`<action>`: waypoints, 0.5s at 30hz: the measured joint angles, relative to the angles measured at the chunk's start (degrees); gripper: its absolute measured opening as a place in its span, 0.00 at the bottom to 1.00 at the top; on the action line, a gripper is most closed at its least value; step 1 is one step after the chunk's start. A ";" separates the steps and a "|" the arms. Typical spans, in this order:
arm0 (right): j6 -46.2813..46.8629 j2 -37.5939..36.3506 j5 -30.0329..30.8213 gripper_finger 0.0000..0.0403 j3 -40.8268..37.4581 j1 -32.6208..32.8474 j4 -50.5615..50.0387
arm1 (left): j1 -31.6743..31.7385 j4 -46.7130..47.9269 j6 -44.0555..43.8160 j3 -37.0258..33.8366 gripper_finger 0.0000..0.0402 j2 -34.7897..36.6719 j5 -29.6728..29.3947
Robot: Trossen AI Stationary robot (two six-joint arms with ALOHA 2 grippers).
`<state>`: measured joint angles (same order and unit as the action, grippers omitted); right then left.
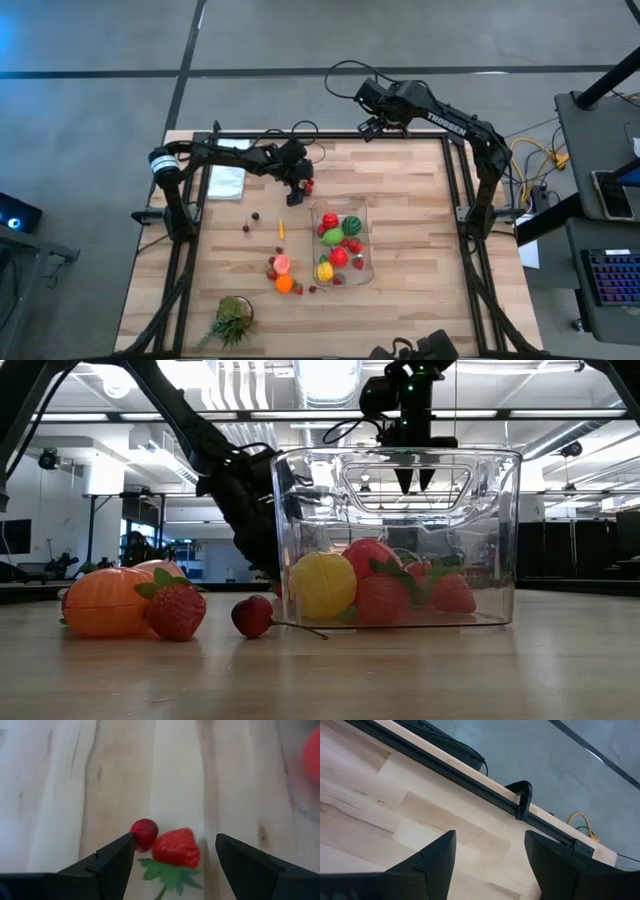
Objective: Pick and placing Produce into tupperware
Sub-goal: Put the strawberry into the transparent bin
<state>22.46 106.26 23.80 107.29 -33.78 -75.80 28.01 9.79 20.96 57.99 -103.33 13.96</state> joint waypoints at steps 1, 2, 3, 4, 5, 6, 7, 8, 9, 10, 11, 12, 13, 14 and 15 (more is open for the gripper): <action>-0.01 0.00 0.01 0.57 -0.03 0.00 0.00 | 0.00 0.02 -0.03 -0.03 0.66 0.00 -0.48; -0.02 0.00 0.01 0.57 -0.04 0.00 0.08 | 0.02 0.06 -0.08 -0.04 0.66 0.00 -0.76; -0.02 0.00 0.03 0.57 -0.05 0.00 0.12 | 0.02 0.11 -0.08 -0.07 0.66 0.00 -0.81; -0.03 0.00 0.02 0.57 -0.05 0.00 0.13 | 0.01 0.20 -0.08 -0.14 0.66 0.00 -0.82; -0.04 0.00 0.03 0.57 -0.05 0.00 0.17 | 0.00 0.25 -0.10 -0.19 0.66 0.00 -0.81; -0.04 0.00 0.03 0.57 -0.05 0.00 0.19 | 0.00 0.27 -0.08 -0.23 0.66 0.00 -0.83; -0.05 0.00 0.05 0.57 -0.05 0.00 0.21 | 0.00 0.26 -0.10 -0.27 0.66 -0.04 -0.82; -0.07 0.00 0.05 0.57 -0.05 0.00 0.25 | 0.00 0.10 -0.10 -0.27 0.66 -0.23 -0.82; -0.18 0.00 0.05 0.57 -0.05 0.00 0.27 | 0.00 0.01 -0.10 -0.27 0.66 -0.38 -0.82; -0.20 0.00 0.14 0.57 -0.05 0.00 0.29 | 0.00 0.11 -0.10 -0.27 0.66 -0.64 -0.86; -0.22 0.00 0.18 0.57 -0.05 0.00 0.32 | 0.00 0.04 -0.10 -0.27 0.66 -1.00 -0.89; -0.22 0.00 0.20 0.57 -0.05 0.00 0.32 | 0.00 -0.06 -0.11 -0.25 0.66 -1.34 -0.92; -0.22 0.00 0.19 0.57 -0.05 0.00 0.32 | 0.00 0.08 -0.11 -0.26 0.66 -1.52 -0.97; -0.22 0.00 0.20 0.57 -0.05 0.00 0.31 | 0.00 0.05 -0.20 -0.25 0.66 -1.52 -0.98; -0.22 0.00 0.21 0.57 -0.05 0.00 0.30 | 0.00 0.17 -0.61 -0.25 0.66 -1.21 -0.99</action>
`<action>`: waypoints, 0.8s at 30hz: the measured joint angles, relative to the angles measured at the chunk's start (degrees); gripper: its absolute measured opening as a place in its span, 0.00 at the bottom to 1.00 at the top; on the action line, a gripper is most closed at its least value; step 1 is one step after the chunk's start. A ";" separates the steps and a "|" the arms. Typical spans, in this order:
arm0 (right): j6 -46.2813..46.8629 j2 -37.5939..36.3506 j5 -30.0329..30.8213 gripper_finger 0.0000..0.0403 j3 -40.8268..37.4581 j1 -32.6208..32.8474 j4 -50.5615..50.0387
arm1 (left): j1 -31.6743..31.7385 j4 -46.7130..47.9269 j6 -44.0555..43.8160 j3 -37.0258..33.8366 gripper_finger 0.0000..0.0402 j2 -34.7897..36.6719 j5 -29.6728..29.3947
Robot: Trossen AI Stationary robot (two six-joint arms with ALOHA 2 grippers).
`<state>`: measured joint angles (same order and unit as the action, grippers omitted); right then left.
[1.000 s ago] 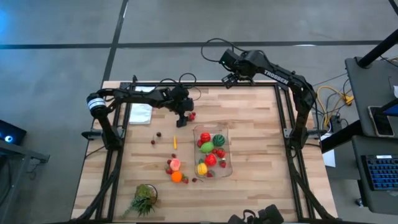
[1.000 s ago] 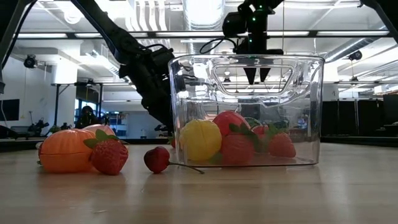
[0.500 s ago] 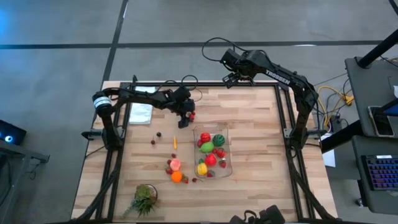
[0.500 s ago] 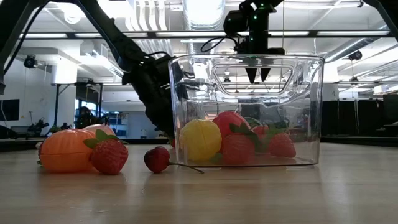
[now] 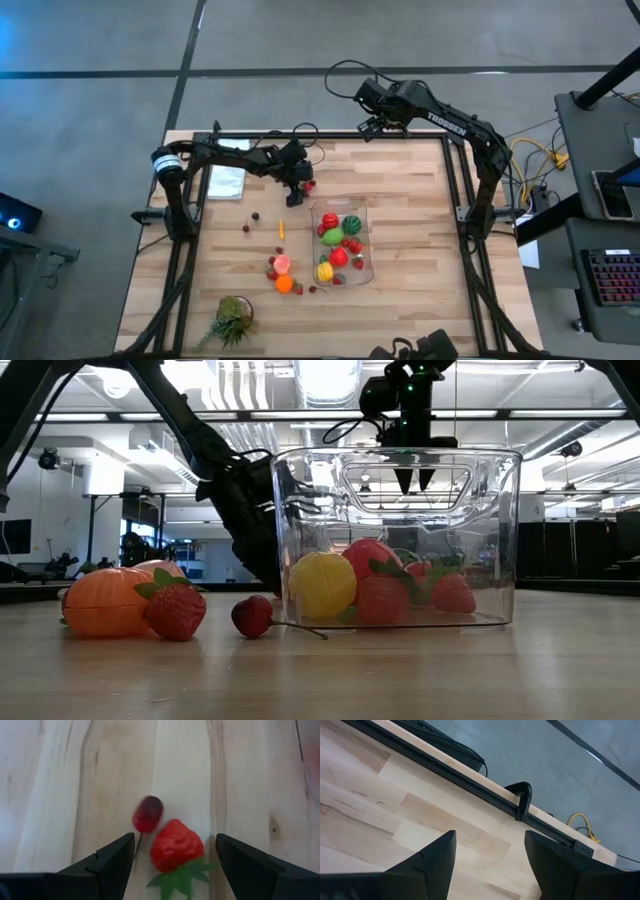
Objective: Pick and placing Produce into tupperware
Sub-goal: Put the strawberry into the transparent bin
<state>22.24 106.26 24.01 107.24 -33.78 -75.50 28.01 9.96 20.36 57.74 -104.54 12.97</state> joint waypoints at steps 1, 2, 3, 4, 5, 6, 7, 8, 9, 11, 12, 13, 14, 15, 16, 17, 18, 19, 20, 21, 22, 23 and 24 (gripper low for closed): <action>0.00 0.00 0.00 0.57 0.00 0.00 0.00 | -0.06 0.12 -0.55 0.00 0.66 0.44 -0.15; -0.03 0.00 -0.02 0.57 0.00 0.00 0.00 | -0.16 0.07 -0.68 0.01 0.66 0.98 -0.37; -0.19 0.00 0.00 0.57 0.00 0.00 0.00 | -0.25 0.06 -0.71 0.13 0.66 1.55 -0.52; -0.20 0.00 -0.02 0.57 0.00 0.00 0.00 | -0.37 0.00 -0.63 0.32 0.66 2.01 -1.02; -0.20 0.00 0.00 0.57 0.00 0.00 0.01 | -0.37 -0.42 -0.57 0.42 0.66 2.36 -1.64; -0.20 0.00 -0.01 0.57 0.00 0.00 0.04 | -0.37 -0.45 -0.54 0.51 0.66 2.43 -2.00; -0.20 0.00 0.00 0.57 0.00 0.00 0.05 | -0.37 -0.31 -0.54 0.50 0.66 2.43 -2.61; -0.22 0.00 0.00 0.57 0.00 0.00 0.11 | -0.37 -0.07 -0.52 0.45 0.66 2.42 -2.95; -0.22 0.00 0.00 0.57 0.00 0.00 0.22 | -0.36 -0.03 -0.52 0.30 0.66 2.28 -3.01; -0.22 0.00 0.00 0.57 0.00 0.00 0.35 | -0.32 -0.16 -0.52 0.13 0.66 1.90 -3.06; -0.22 0.00 -0.02 0.57 0.00 0.00 0.46 | -0.34 0.04 -0.52 0.02 0.66 1.74 -3.06; -0.20 0.00 -0.01 0.57 0.00 0.00 0.61 | -0.35 0.12 -0.52 -0.04 0.66 1.50 -3.03; -0.22 0.00 -0.01 0.57 0.00 0.00 0.68 | -0.35 -0.08 -0.50 -0.04 0.66 1.27 -3.04; -0.22 0.00 -0.02 0.57 0.00 0.00 0.67 | -0.35 -0.25 -0.50 -0.02 0.66 1.03 -3.04; -0.22 0.00 -0.02 0.57 0.00 0.00 0.72 | -0.35 -0.31 -0.50 -0.02 0.66 0.83 -3.04; -0.22 0.00 0.00 0.57 0.00 0.00 0.72 | -0.35 -0.32 -0.49 -0.02 0.66 0.63 -3.03; -0.22 0.00 -0.02 0.57 0.00 0.00 0.77 | -0.35 -0.45 -0.41 -0.02 0.66 0.31 -3.04; -0.22 0.00 -0.02 0.57 0.00 0.00 0.81 | -0.35 -0.55 -0.35 -0.02 0.66 0.04 -3.04; -0.22 0.00 -0.02 0.57 0.00 0.00 0.83 | -0.35 -0.32 -0.34 -0.02 0.66 -0.13 -3.02; -0.22 0.00 -0.02 0.57 0.00 0.00 0.83 | -0.32 -0.41 -0.31 -0.02 0.66 -0.29 -3.00; -0.22 0.00 -0.02 0.57 0.00 0.00 0.83 | -0.35 -0.52 -0.29 0.00 0.66 -0.38 -3.02; -0.22 0.00 -0.02 0.57 0.00 0.00 0.83 | -0.35 -0.51 -0.30 0.02 0.66 -0.46 -2.96; -0.22 0.00 -0.02 0.57 0.00 0.00 0.85 | -0.35 -0.53 -0.30 0.02 0.65 -0.54 -2.96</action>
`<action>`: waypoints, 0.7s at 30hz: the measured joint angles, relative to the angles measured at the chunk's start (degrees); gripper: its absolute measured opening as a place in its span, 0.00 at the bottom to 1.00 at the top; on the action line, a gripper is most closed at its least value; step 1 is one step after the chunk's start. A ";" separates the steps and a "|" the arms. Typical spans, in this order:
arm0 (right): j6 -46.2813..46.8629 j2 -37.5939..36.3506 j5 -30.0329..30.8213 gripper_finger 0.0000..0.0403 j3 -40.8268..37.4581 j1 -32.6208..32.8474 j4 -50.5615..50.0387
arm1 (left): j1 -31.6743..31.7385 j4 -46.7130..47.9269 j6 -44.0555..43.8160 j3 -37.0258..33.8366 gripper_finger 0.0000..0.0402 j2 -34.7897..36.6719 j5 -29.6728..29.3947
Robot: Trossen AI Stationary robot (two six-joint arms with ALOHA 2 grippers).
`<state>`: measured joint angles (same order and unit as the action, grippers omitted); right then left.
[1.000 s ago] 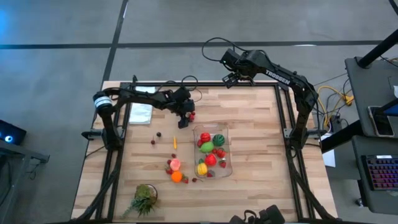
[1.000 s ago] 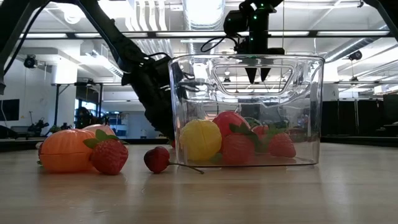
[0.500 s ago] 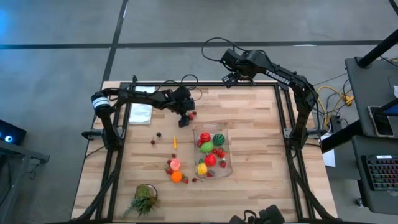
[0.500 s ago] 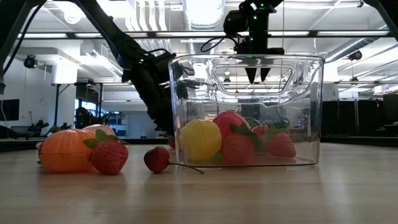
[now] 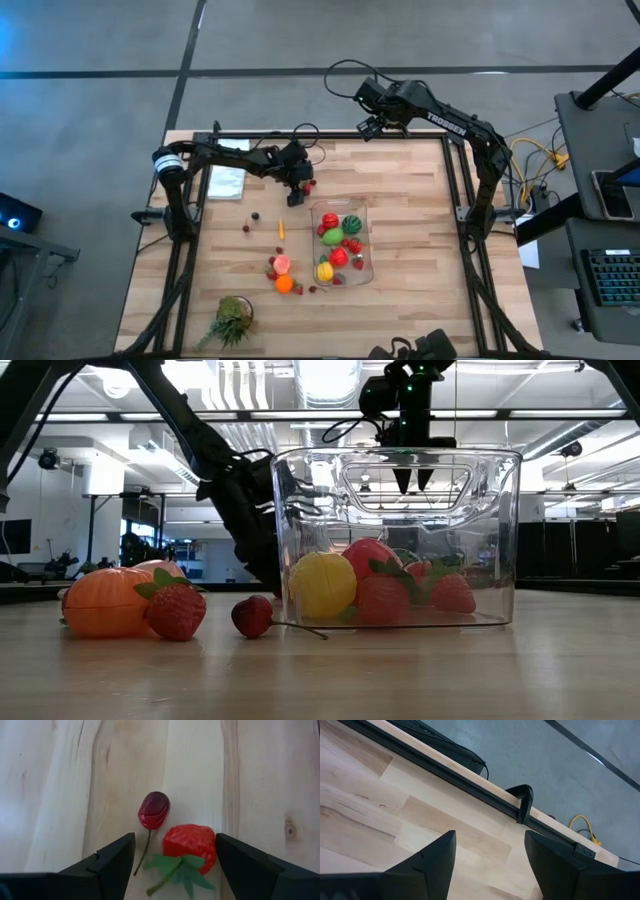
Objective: Pick and placing Produce into tupperware
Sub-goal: Put the strawberry into the transparent bin
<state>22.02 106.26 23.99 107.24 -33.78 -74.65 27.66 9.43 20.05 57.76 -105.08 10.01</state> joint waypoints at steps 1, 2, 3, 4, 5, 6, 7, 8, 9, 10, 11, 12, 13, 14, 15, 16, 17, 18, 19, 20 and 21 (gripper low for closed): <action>0.00 0.00 0.00 0.57 0.00 0.00 0.00 | 0.00 0.00 0.00 0.00 0.64 -0.09 0.09; 0.00 0.00 0.00 0.57 0.00 0.00 0.00 | 0.00 0.00 0.00 0.00 0.63 -0.12 0.19; 0.00 0.00 0.00 0.57 0.00 0.00 0.00 | 0.00 0.04 0.00 0.00 0.61 -0.12 0.19; 0.00 0.00 0.00 0.57 0.00 0.00 0.02 | 0.00 0.03 0.00 0.01 0.59 -0.12 0.23; 0.00 0.00 0.00 0.57 0.00 0.00 0.02 | 0.00 0.04 0.02 0.02 0.57 -0.12 0.23; 0.00 0.00 0.00 0.57 0.00 0.00 0.04 | 0.00 0.06 0.02 0.01 0.55 -0.12 0.23; 0.00 0.00 0.00 0.57 0.00 0.00 0.04 | -0.01 0.07 0.02 0.02 0.53 -0.12 0.23; 0.00 0.00 0.00 0.57 0.00 0.00 0.04 | -0.02 0.07 0.02 0.02 0.51 -0.12 0.25; 0.00 0.00 0.00 0.57 0.00 0.00 0.04 | -0.02 0.04 0.02 0.02 0.49 -0.12 0.26; 0.00 0.00 0.00 0.57 0.00 0.00 0.05 | -0.02 0.04 0.02 0.03 0.47 -0.12 0.26; 0.01 0.00 0.00 0.57 0.00 0.00 0.07 | -0.02 0.02 0.02 0.04 0.46 -0.12 0.25; 0.00 0.00 0.00 0.57 0.00 0.00 0.07 | -0.02 0.02 0.02 0.04 0.45 -0.12 0.23; 0.00 0.00 0.00 0.57 0.00 0.00 0.07 | -0.02 0.02 0.00 0.04 0.44 -0.12 0.21; 0.00 0.00 0.00 0.57 0.00 0.00 0.07 | -0.02 0.02 -0.02 0.04 0.43 -0.12 0.21; 0.00 0.00 0.00 0.57 0.00 0.00 0.07 | -0.02 0.02 -0.04 0.04 0.42 -0.12 0.21; 0.00 0.00 -0.01 0.57 0.00 0.00 0.07 | -0.02 0.04 -0.04 0.04 0.41 -0.12 0.19; 0.00 0.00 0.00 0.57 0.00 0.00 0.07 | -0.02 0.06 -0.07 0.04 0.41 -0.12 0.19; -0.03 0.00 0.00 0.57 0.00 0.00 0.07 | -0.02 0.14 -0.07 0.06 0.40 -0.12 0.19; -0.05 0.00 0.00 0.57 0.00 0.00 0.07 | -0.01 0.29 -0.08 0.07 0.39 -0.09 0.17; -0.11 0.00 -0.02 0.57 0.00 0.00 0.04 | -0.02 0.61 -0.09 0.08 0.38 0.00 0.14; -0.20 0.00 0.00 0.57 0.00 -0.01 0.05 | -0.01 1.27 -0.09 0.17 0.37 0.09 0.04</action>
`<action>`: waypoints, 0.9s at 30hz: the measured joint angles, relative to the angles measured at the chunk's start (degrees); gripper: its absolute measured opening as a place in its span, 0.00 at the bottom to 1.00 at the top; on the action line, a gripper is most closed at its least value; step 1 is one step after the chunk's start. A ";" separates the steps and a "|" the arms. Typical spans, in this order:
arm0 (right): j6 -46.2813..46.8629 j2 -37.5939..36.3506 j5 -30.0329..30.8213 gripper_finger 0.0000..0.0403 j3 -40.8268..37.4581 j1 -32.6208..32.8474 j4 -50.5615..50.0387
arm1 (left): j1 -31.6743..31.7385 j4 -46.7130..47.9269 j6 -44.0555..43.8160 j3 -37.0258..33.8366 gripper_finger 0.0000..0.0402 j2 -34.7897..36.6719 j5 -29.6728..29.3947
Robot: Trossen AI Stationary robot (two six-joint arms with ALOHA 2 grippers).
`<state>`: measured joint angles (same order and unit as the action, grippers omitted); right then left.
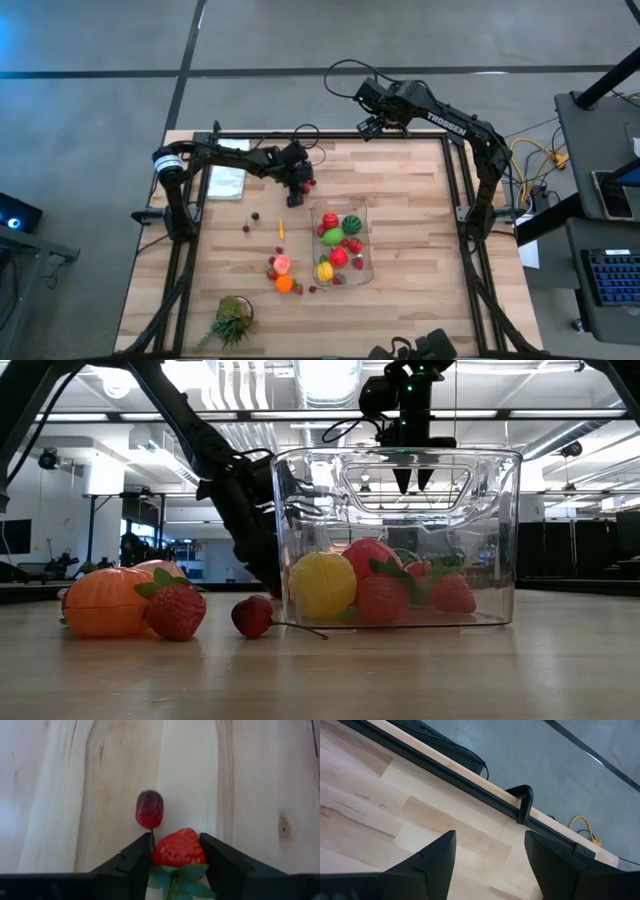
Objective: Pick and placing Produce into tupperware
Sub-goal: Put the strawberry into the transparent bin
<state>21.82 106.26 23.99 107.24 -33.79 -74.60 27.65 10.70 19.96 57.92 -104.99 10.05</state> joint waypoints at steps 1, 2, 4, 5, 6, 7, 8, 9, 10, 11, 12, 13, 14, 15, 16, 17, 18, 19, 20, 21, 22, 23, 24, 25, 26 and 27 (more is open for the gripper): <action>0.00 0.00 0.00 0.57 0.00 0.01 -0.01 | 0.01 0.91 -0.02 0.16 0.36 0.10 -0.12; -0.02 0.00 -0.02 0.57 0.00 0.01 -0.01 | 0.01 1.92 -0.04 0.31 0.35 0.32 -0.26; 0.00 0.00 -0.02 0.57 0.00 0.00 -0.01 | 0.01 4.87 -0.06 0.38 0.33 1.14 -1.01; 0.03 0.00 -0.02 0.57 0.00 0.00 -0.01 | 0.01 6.11 -0.08 0.38 0.33 1.67 -1.52; 0.04 0.00 -0.02 0.57 0.00 0.00 0.00 | 0.01 7.39 -0.05 0.37 0.32 2.14 -2.17; 0.08 0.00 -0.03 0.57 0.00 0.01 0.00 | 0.01 8.79 -0.06 0.31 0.32 2.69 -3.03; 0.26 0.00 -0.07 0.57 0.00 0.01 -0.01 | 0.02 10.09 -0.03 0.27 0.32 3.42 -3.82; 0.69 0.00 -0.27 0.57 0.00 0.01 -0.01 | 0.04 11.03 -0.03 0.23 0.32 4.13 -4.66; 1.11 0.00 -0.47 0.57 0.00 0.13 -0.01 | 0.04 11.47 -0.03 0.23 0.32 5.07 -5.17; 1.40 0.00 -0.68 0.57 0.00 0.29 -0.08 | 0.04 12.00 -0.04 0.23 0.32 6.20 -5.83; 1.64 0.00 -1.39 0.57 0.00 0.53 -0.15 | 0.04 12.68 -0.02 0.23 0.32 7.16 -6.34; 1.74 -0.04 -2.26 0.57 0.00 0.84 -0.25 | 0.04 12.85 -0.06 0.23 0.32 8.24 -6.58; 1.78 -0.06 -3.12 0.57 0.00 1.33 -0.32 | 0.04 13.04 -0.08 0.23 0.32 9.56 -6.79; 2.25 -0.09 -3.71 0.57 -0.01 1.93 -0.52 | 0.04 13.22 -0.11 0.23 0.32 10.88 -6.75; 3.34 -0.13 -4.08 0.57 -0.02 2.66 -0.89 | 0.04 13.12 -0.13 0.40 0.32 12.22 -6.73; 4.50 -0.14 -4.16 0.57 -0.02 3.42 -1.38 | 0.04 12.96 -0.15 0.74 0.32 13.64 -6.65; 5.53 -0.16 -4.27 0.57 -0.01 4.34 -1.91 | 0.04 12.83 -0.15 1.08 0.32 14.98 -6.65; 6.72 -0.17 -4.25 0.57 -0.02 5.26 -2.40 | 0.04 12.81 -0.16 1.49 0.32 16.08 -6.60; 8.11 -0.17 -4.06 0.57 -0.02 6.22 -2.97 | 0.04 12.79 -0.22 1.98 0.32 17.22 -6.56; 9.43 -0.17 -3.50 0.57 -0.02 7.29 -3.65 | 0.04 12.53 -0.52 2.38 0.32 18.21 -6.52; 11.23 -0.17 -2.65 0.57 -0.02 8.41 -4.37 | 0.04 12.02 -1.10 2.66 0.31 19.22 -6.11; 13.20 -0.17 -1.28 0.57 -0.02 9.55 -5.22 | 0.04 11.41 -1.63 2.98 0.31 20.02 -5.27; 15.63 -0.25 0.66 0.57 -0.02 10.72 -6.35 | 0.02 10.26 -2.08 3.20 0.31 20.77 -3.23; 18.60 -0.41 3.22 0.57 -0.03 11.98 -7.61 | 0.04 9.32 -2.16 3.27 0.31 21.58 -0.09; 21.76 -0.67 6.04 0.57 -0.04 13.32 -8.84 | 0.02 8.82 -2.15 3.25 0.31 22.17 3.76; 25.17 -1.16 9.05 0.57 -0.05 14.56 -10.36 | -0.13 7.80 -2.28 3.24 0.31 22.67 8.19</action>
<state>46.99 105.09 33.04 107.19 -19.23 -84.95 27.52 18.50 17.68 61.17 -82.32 18.23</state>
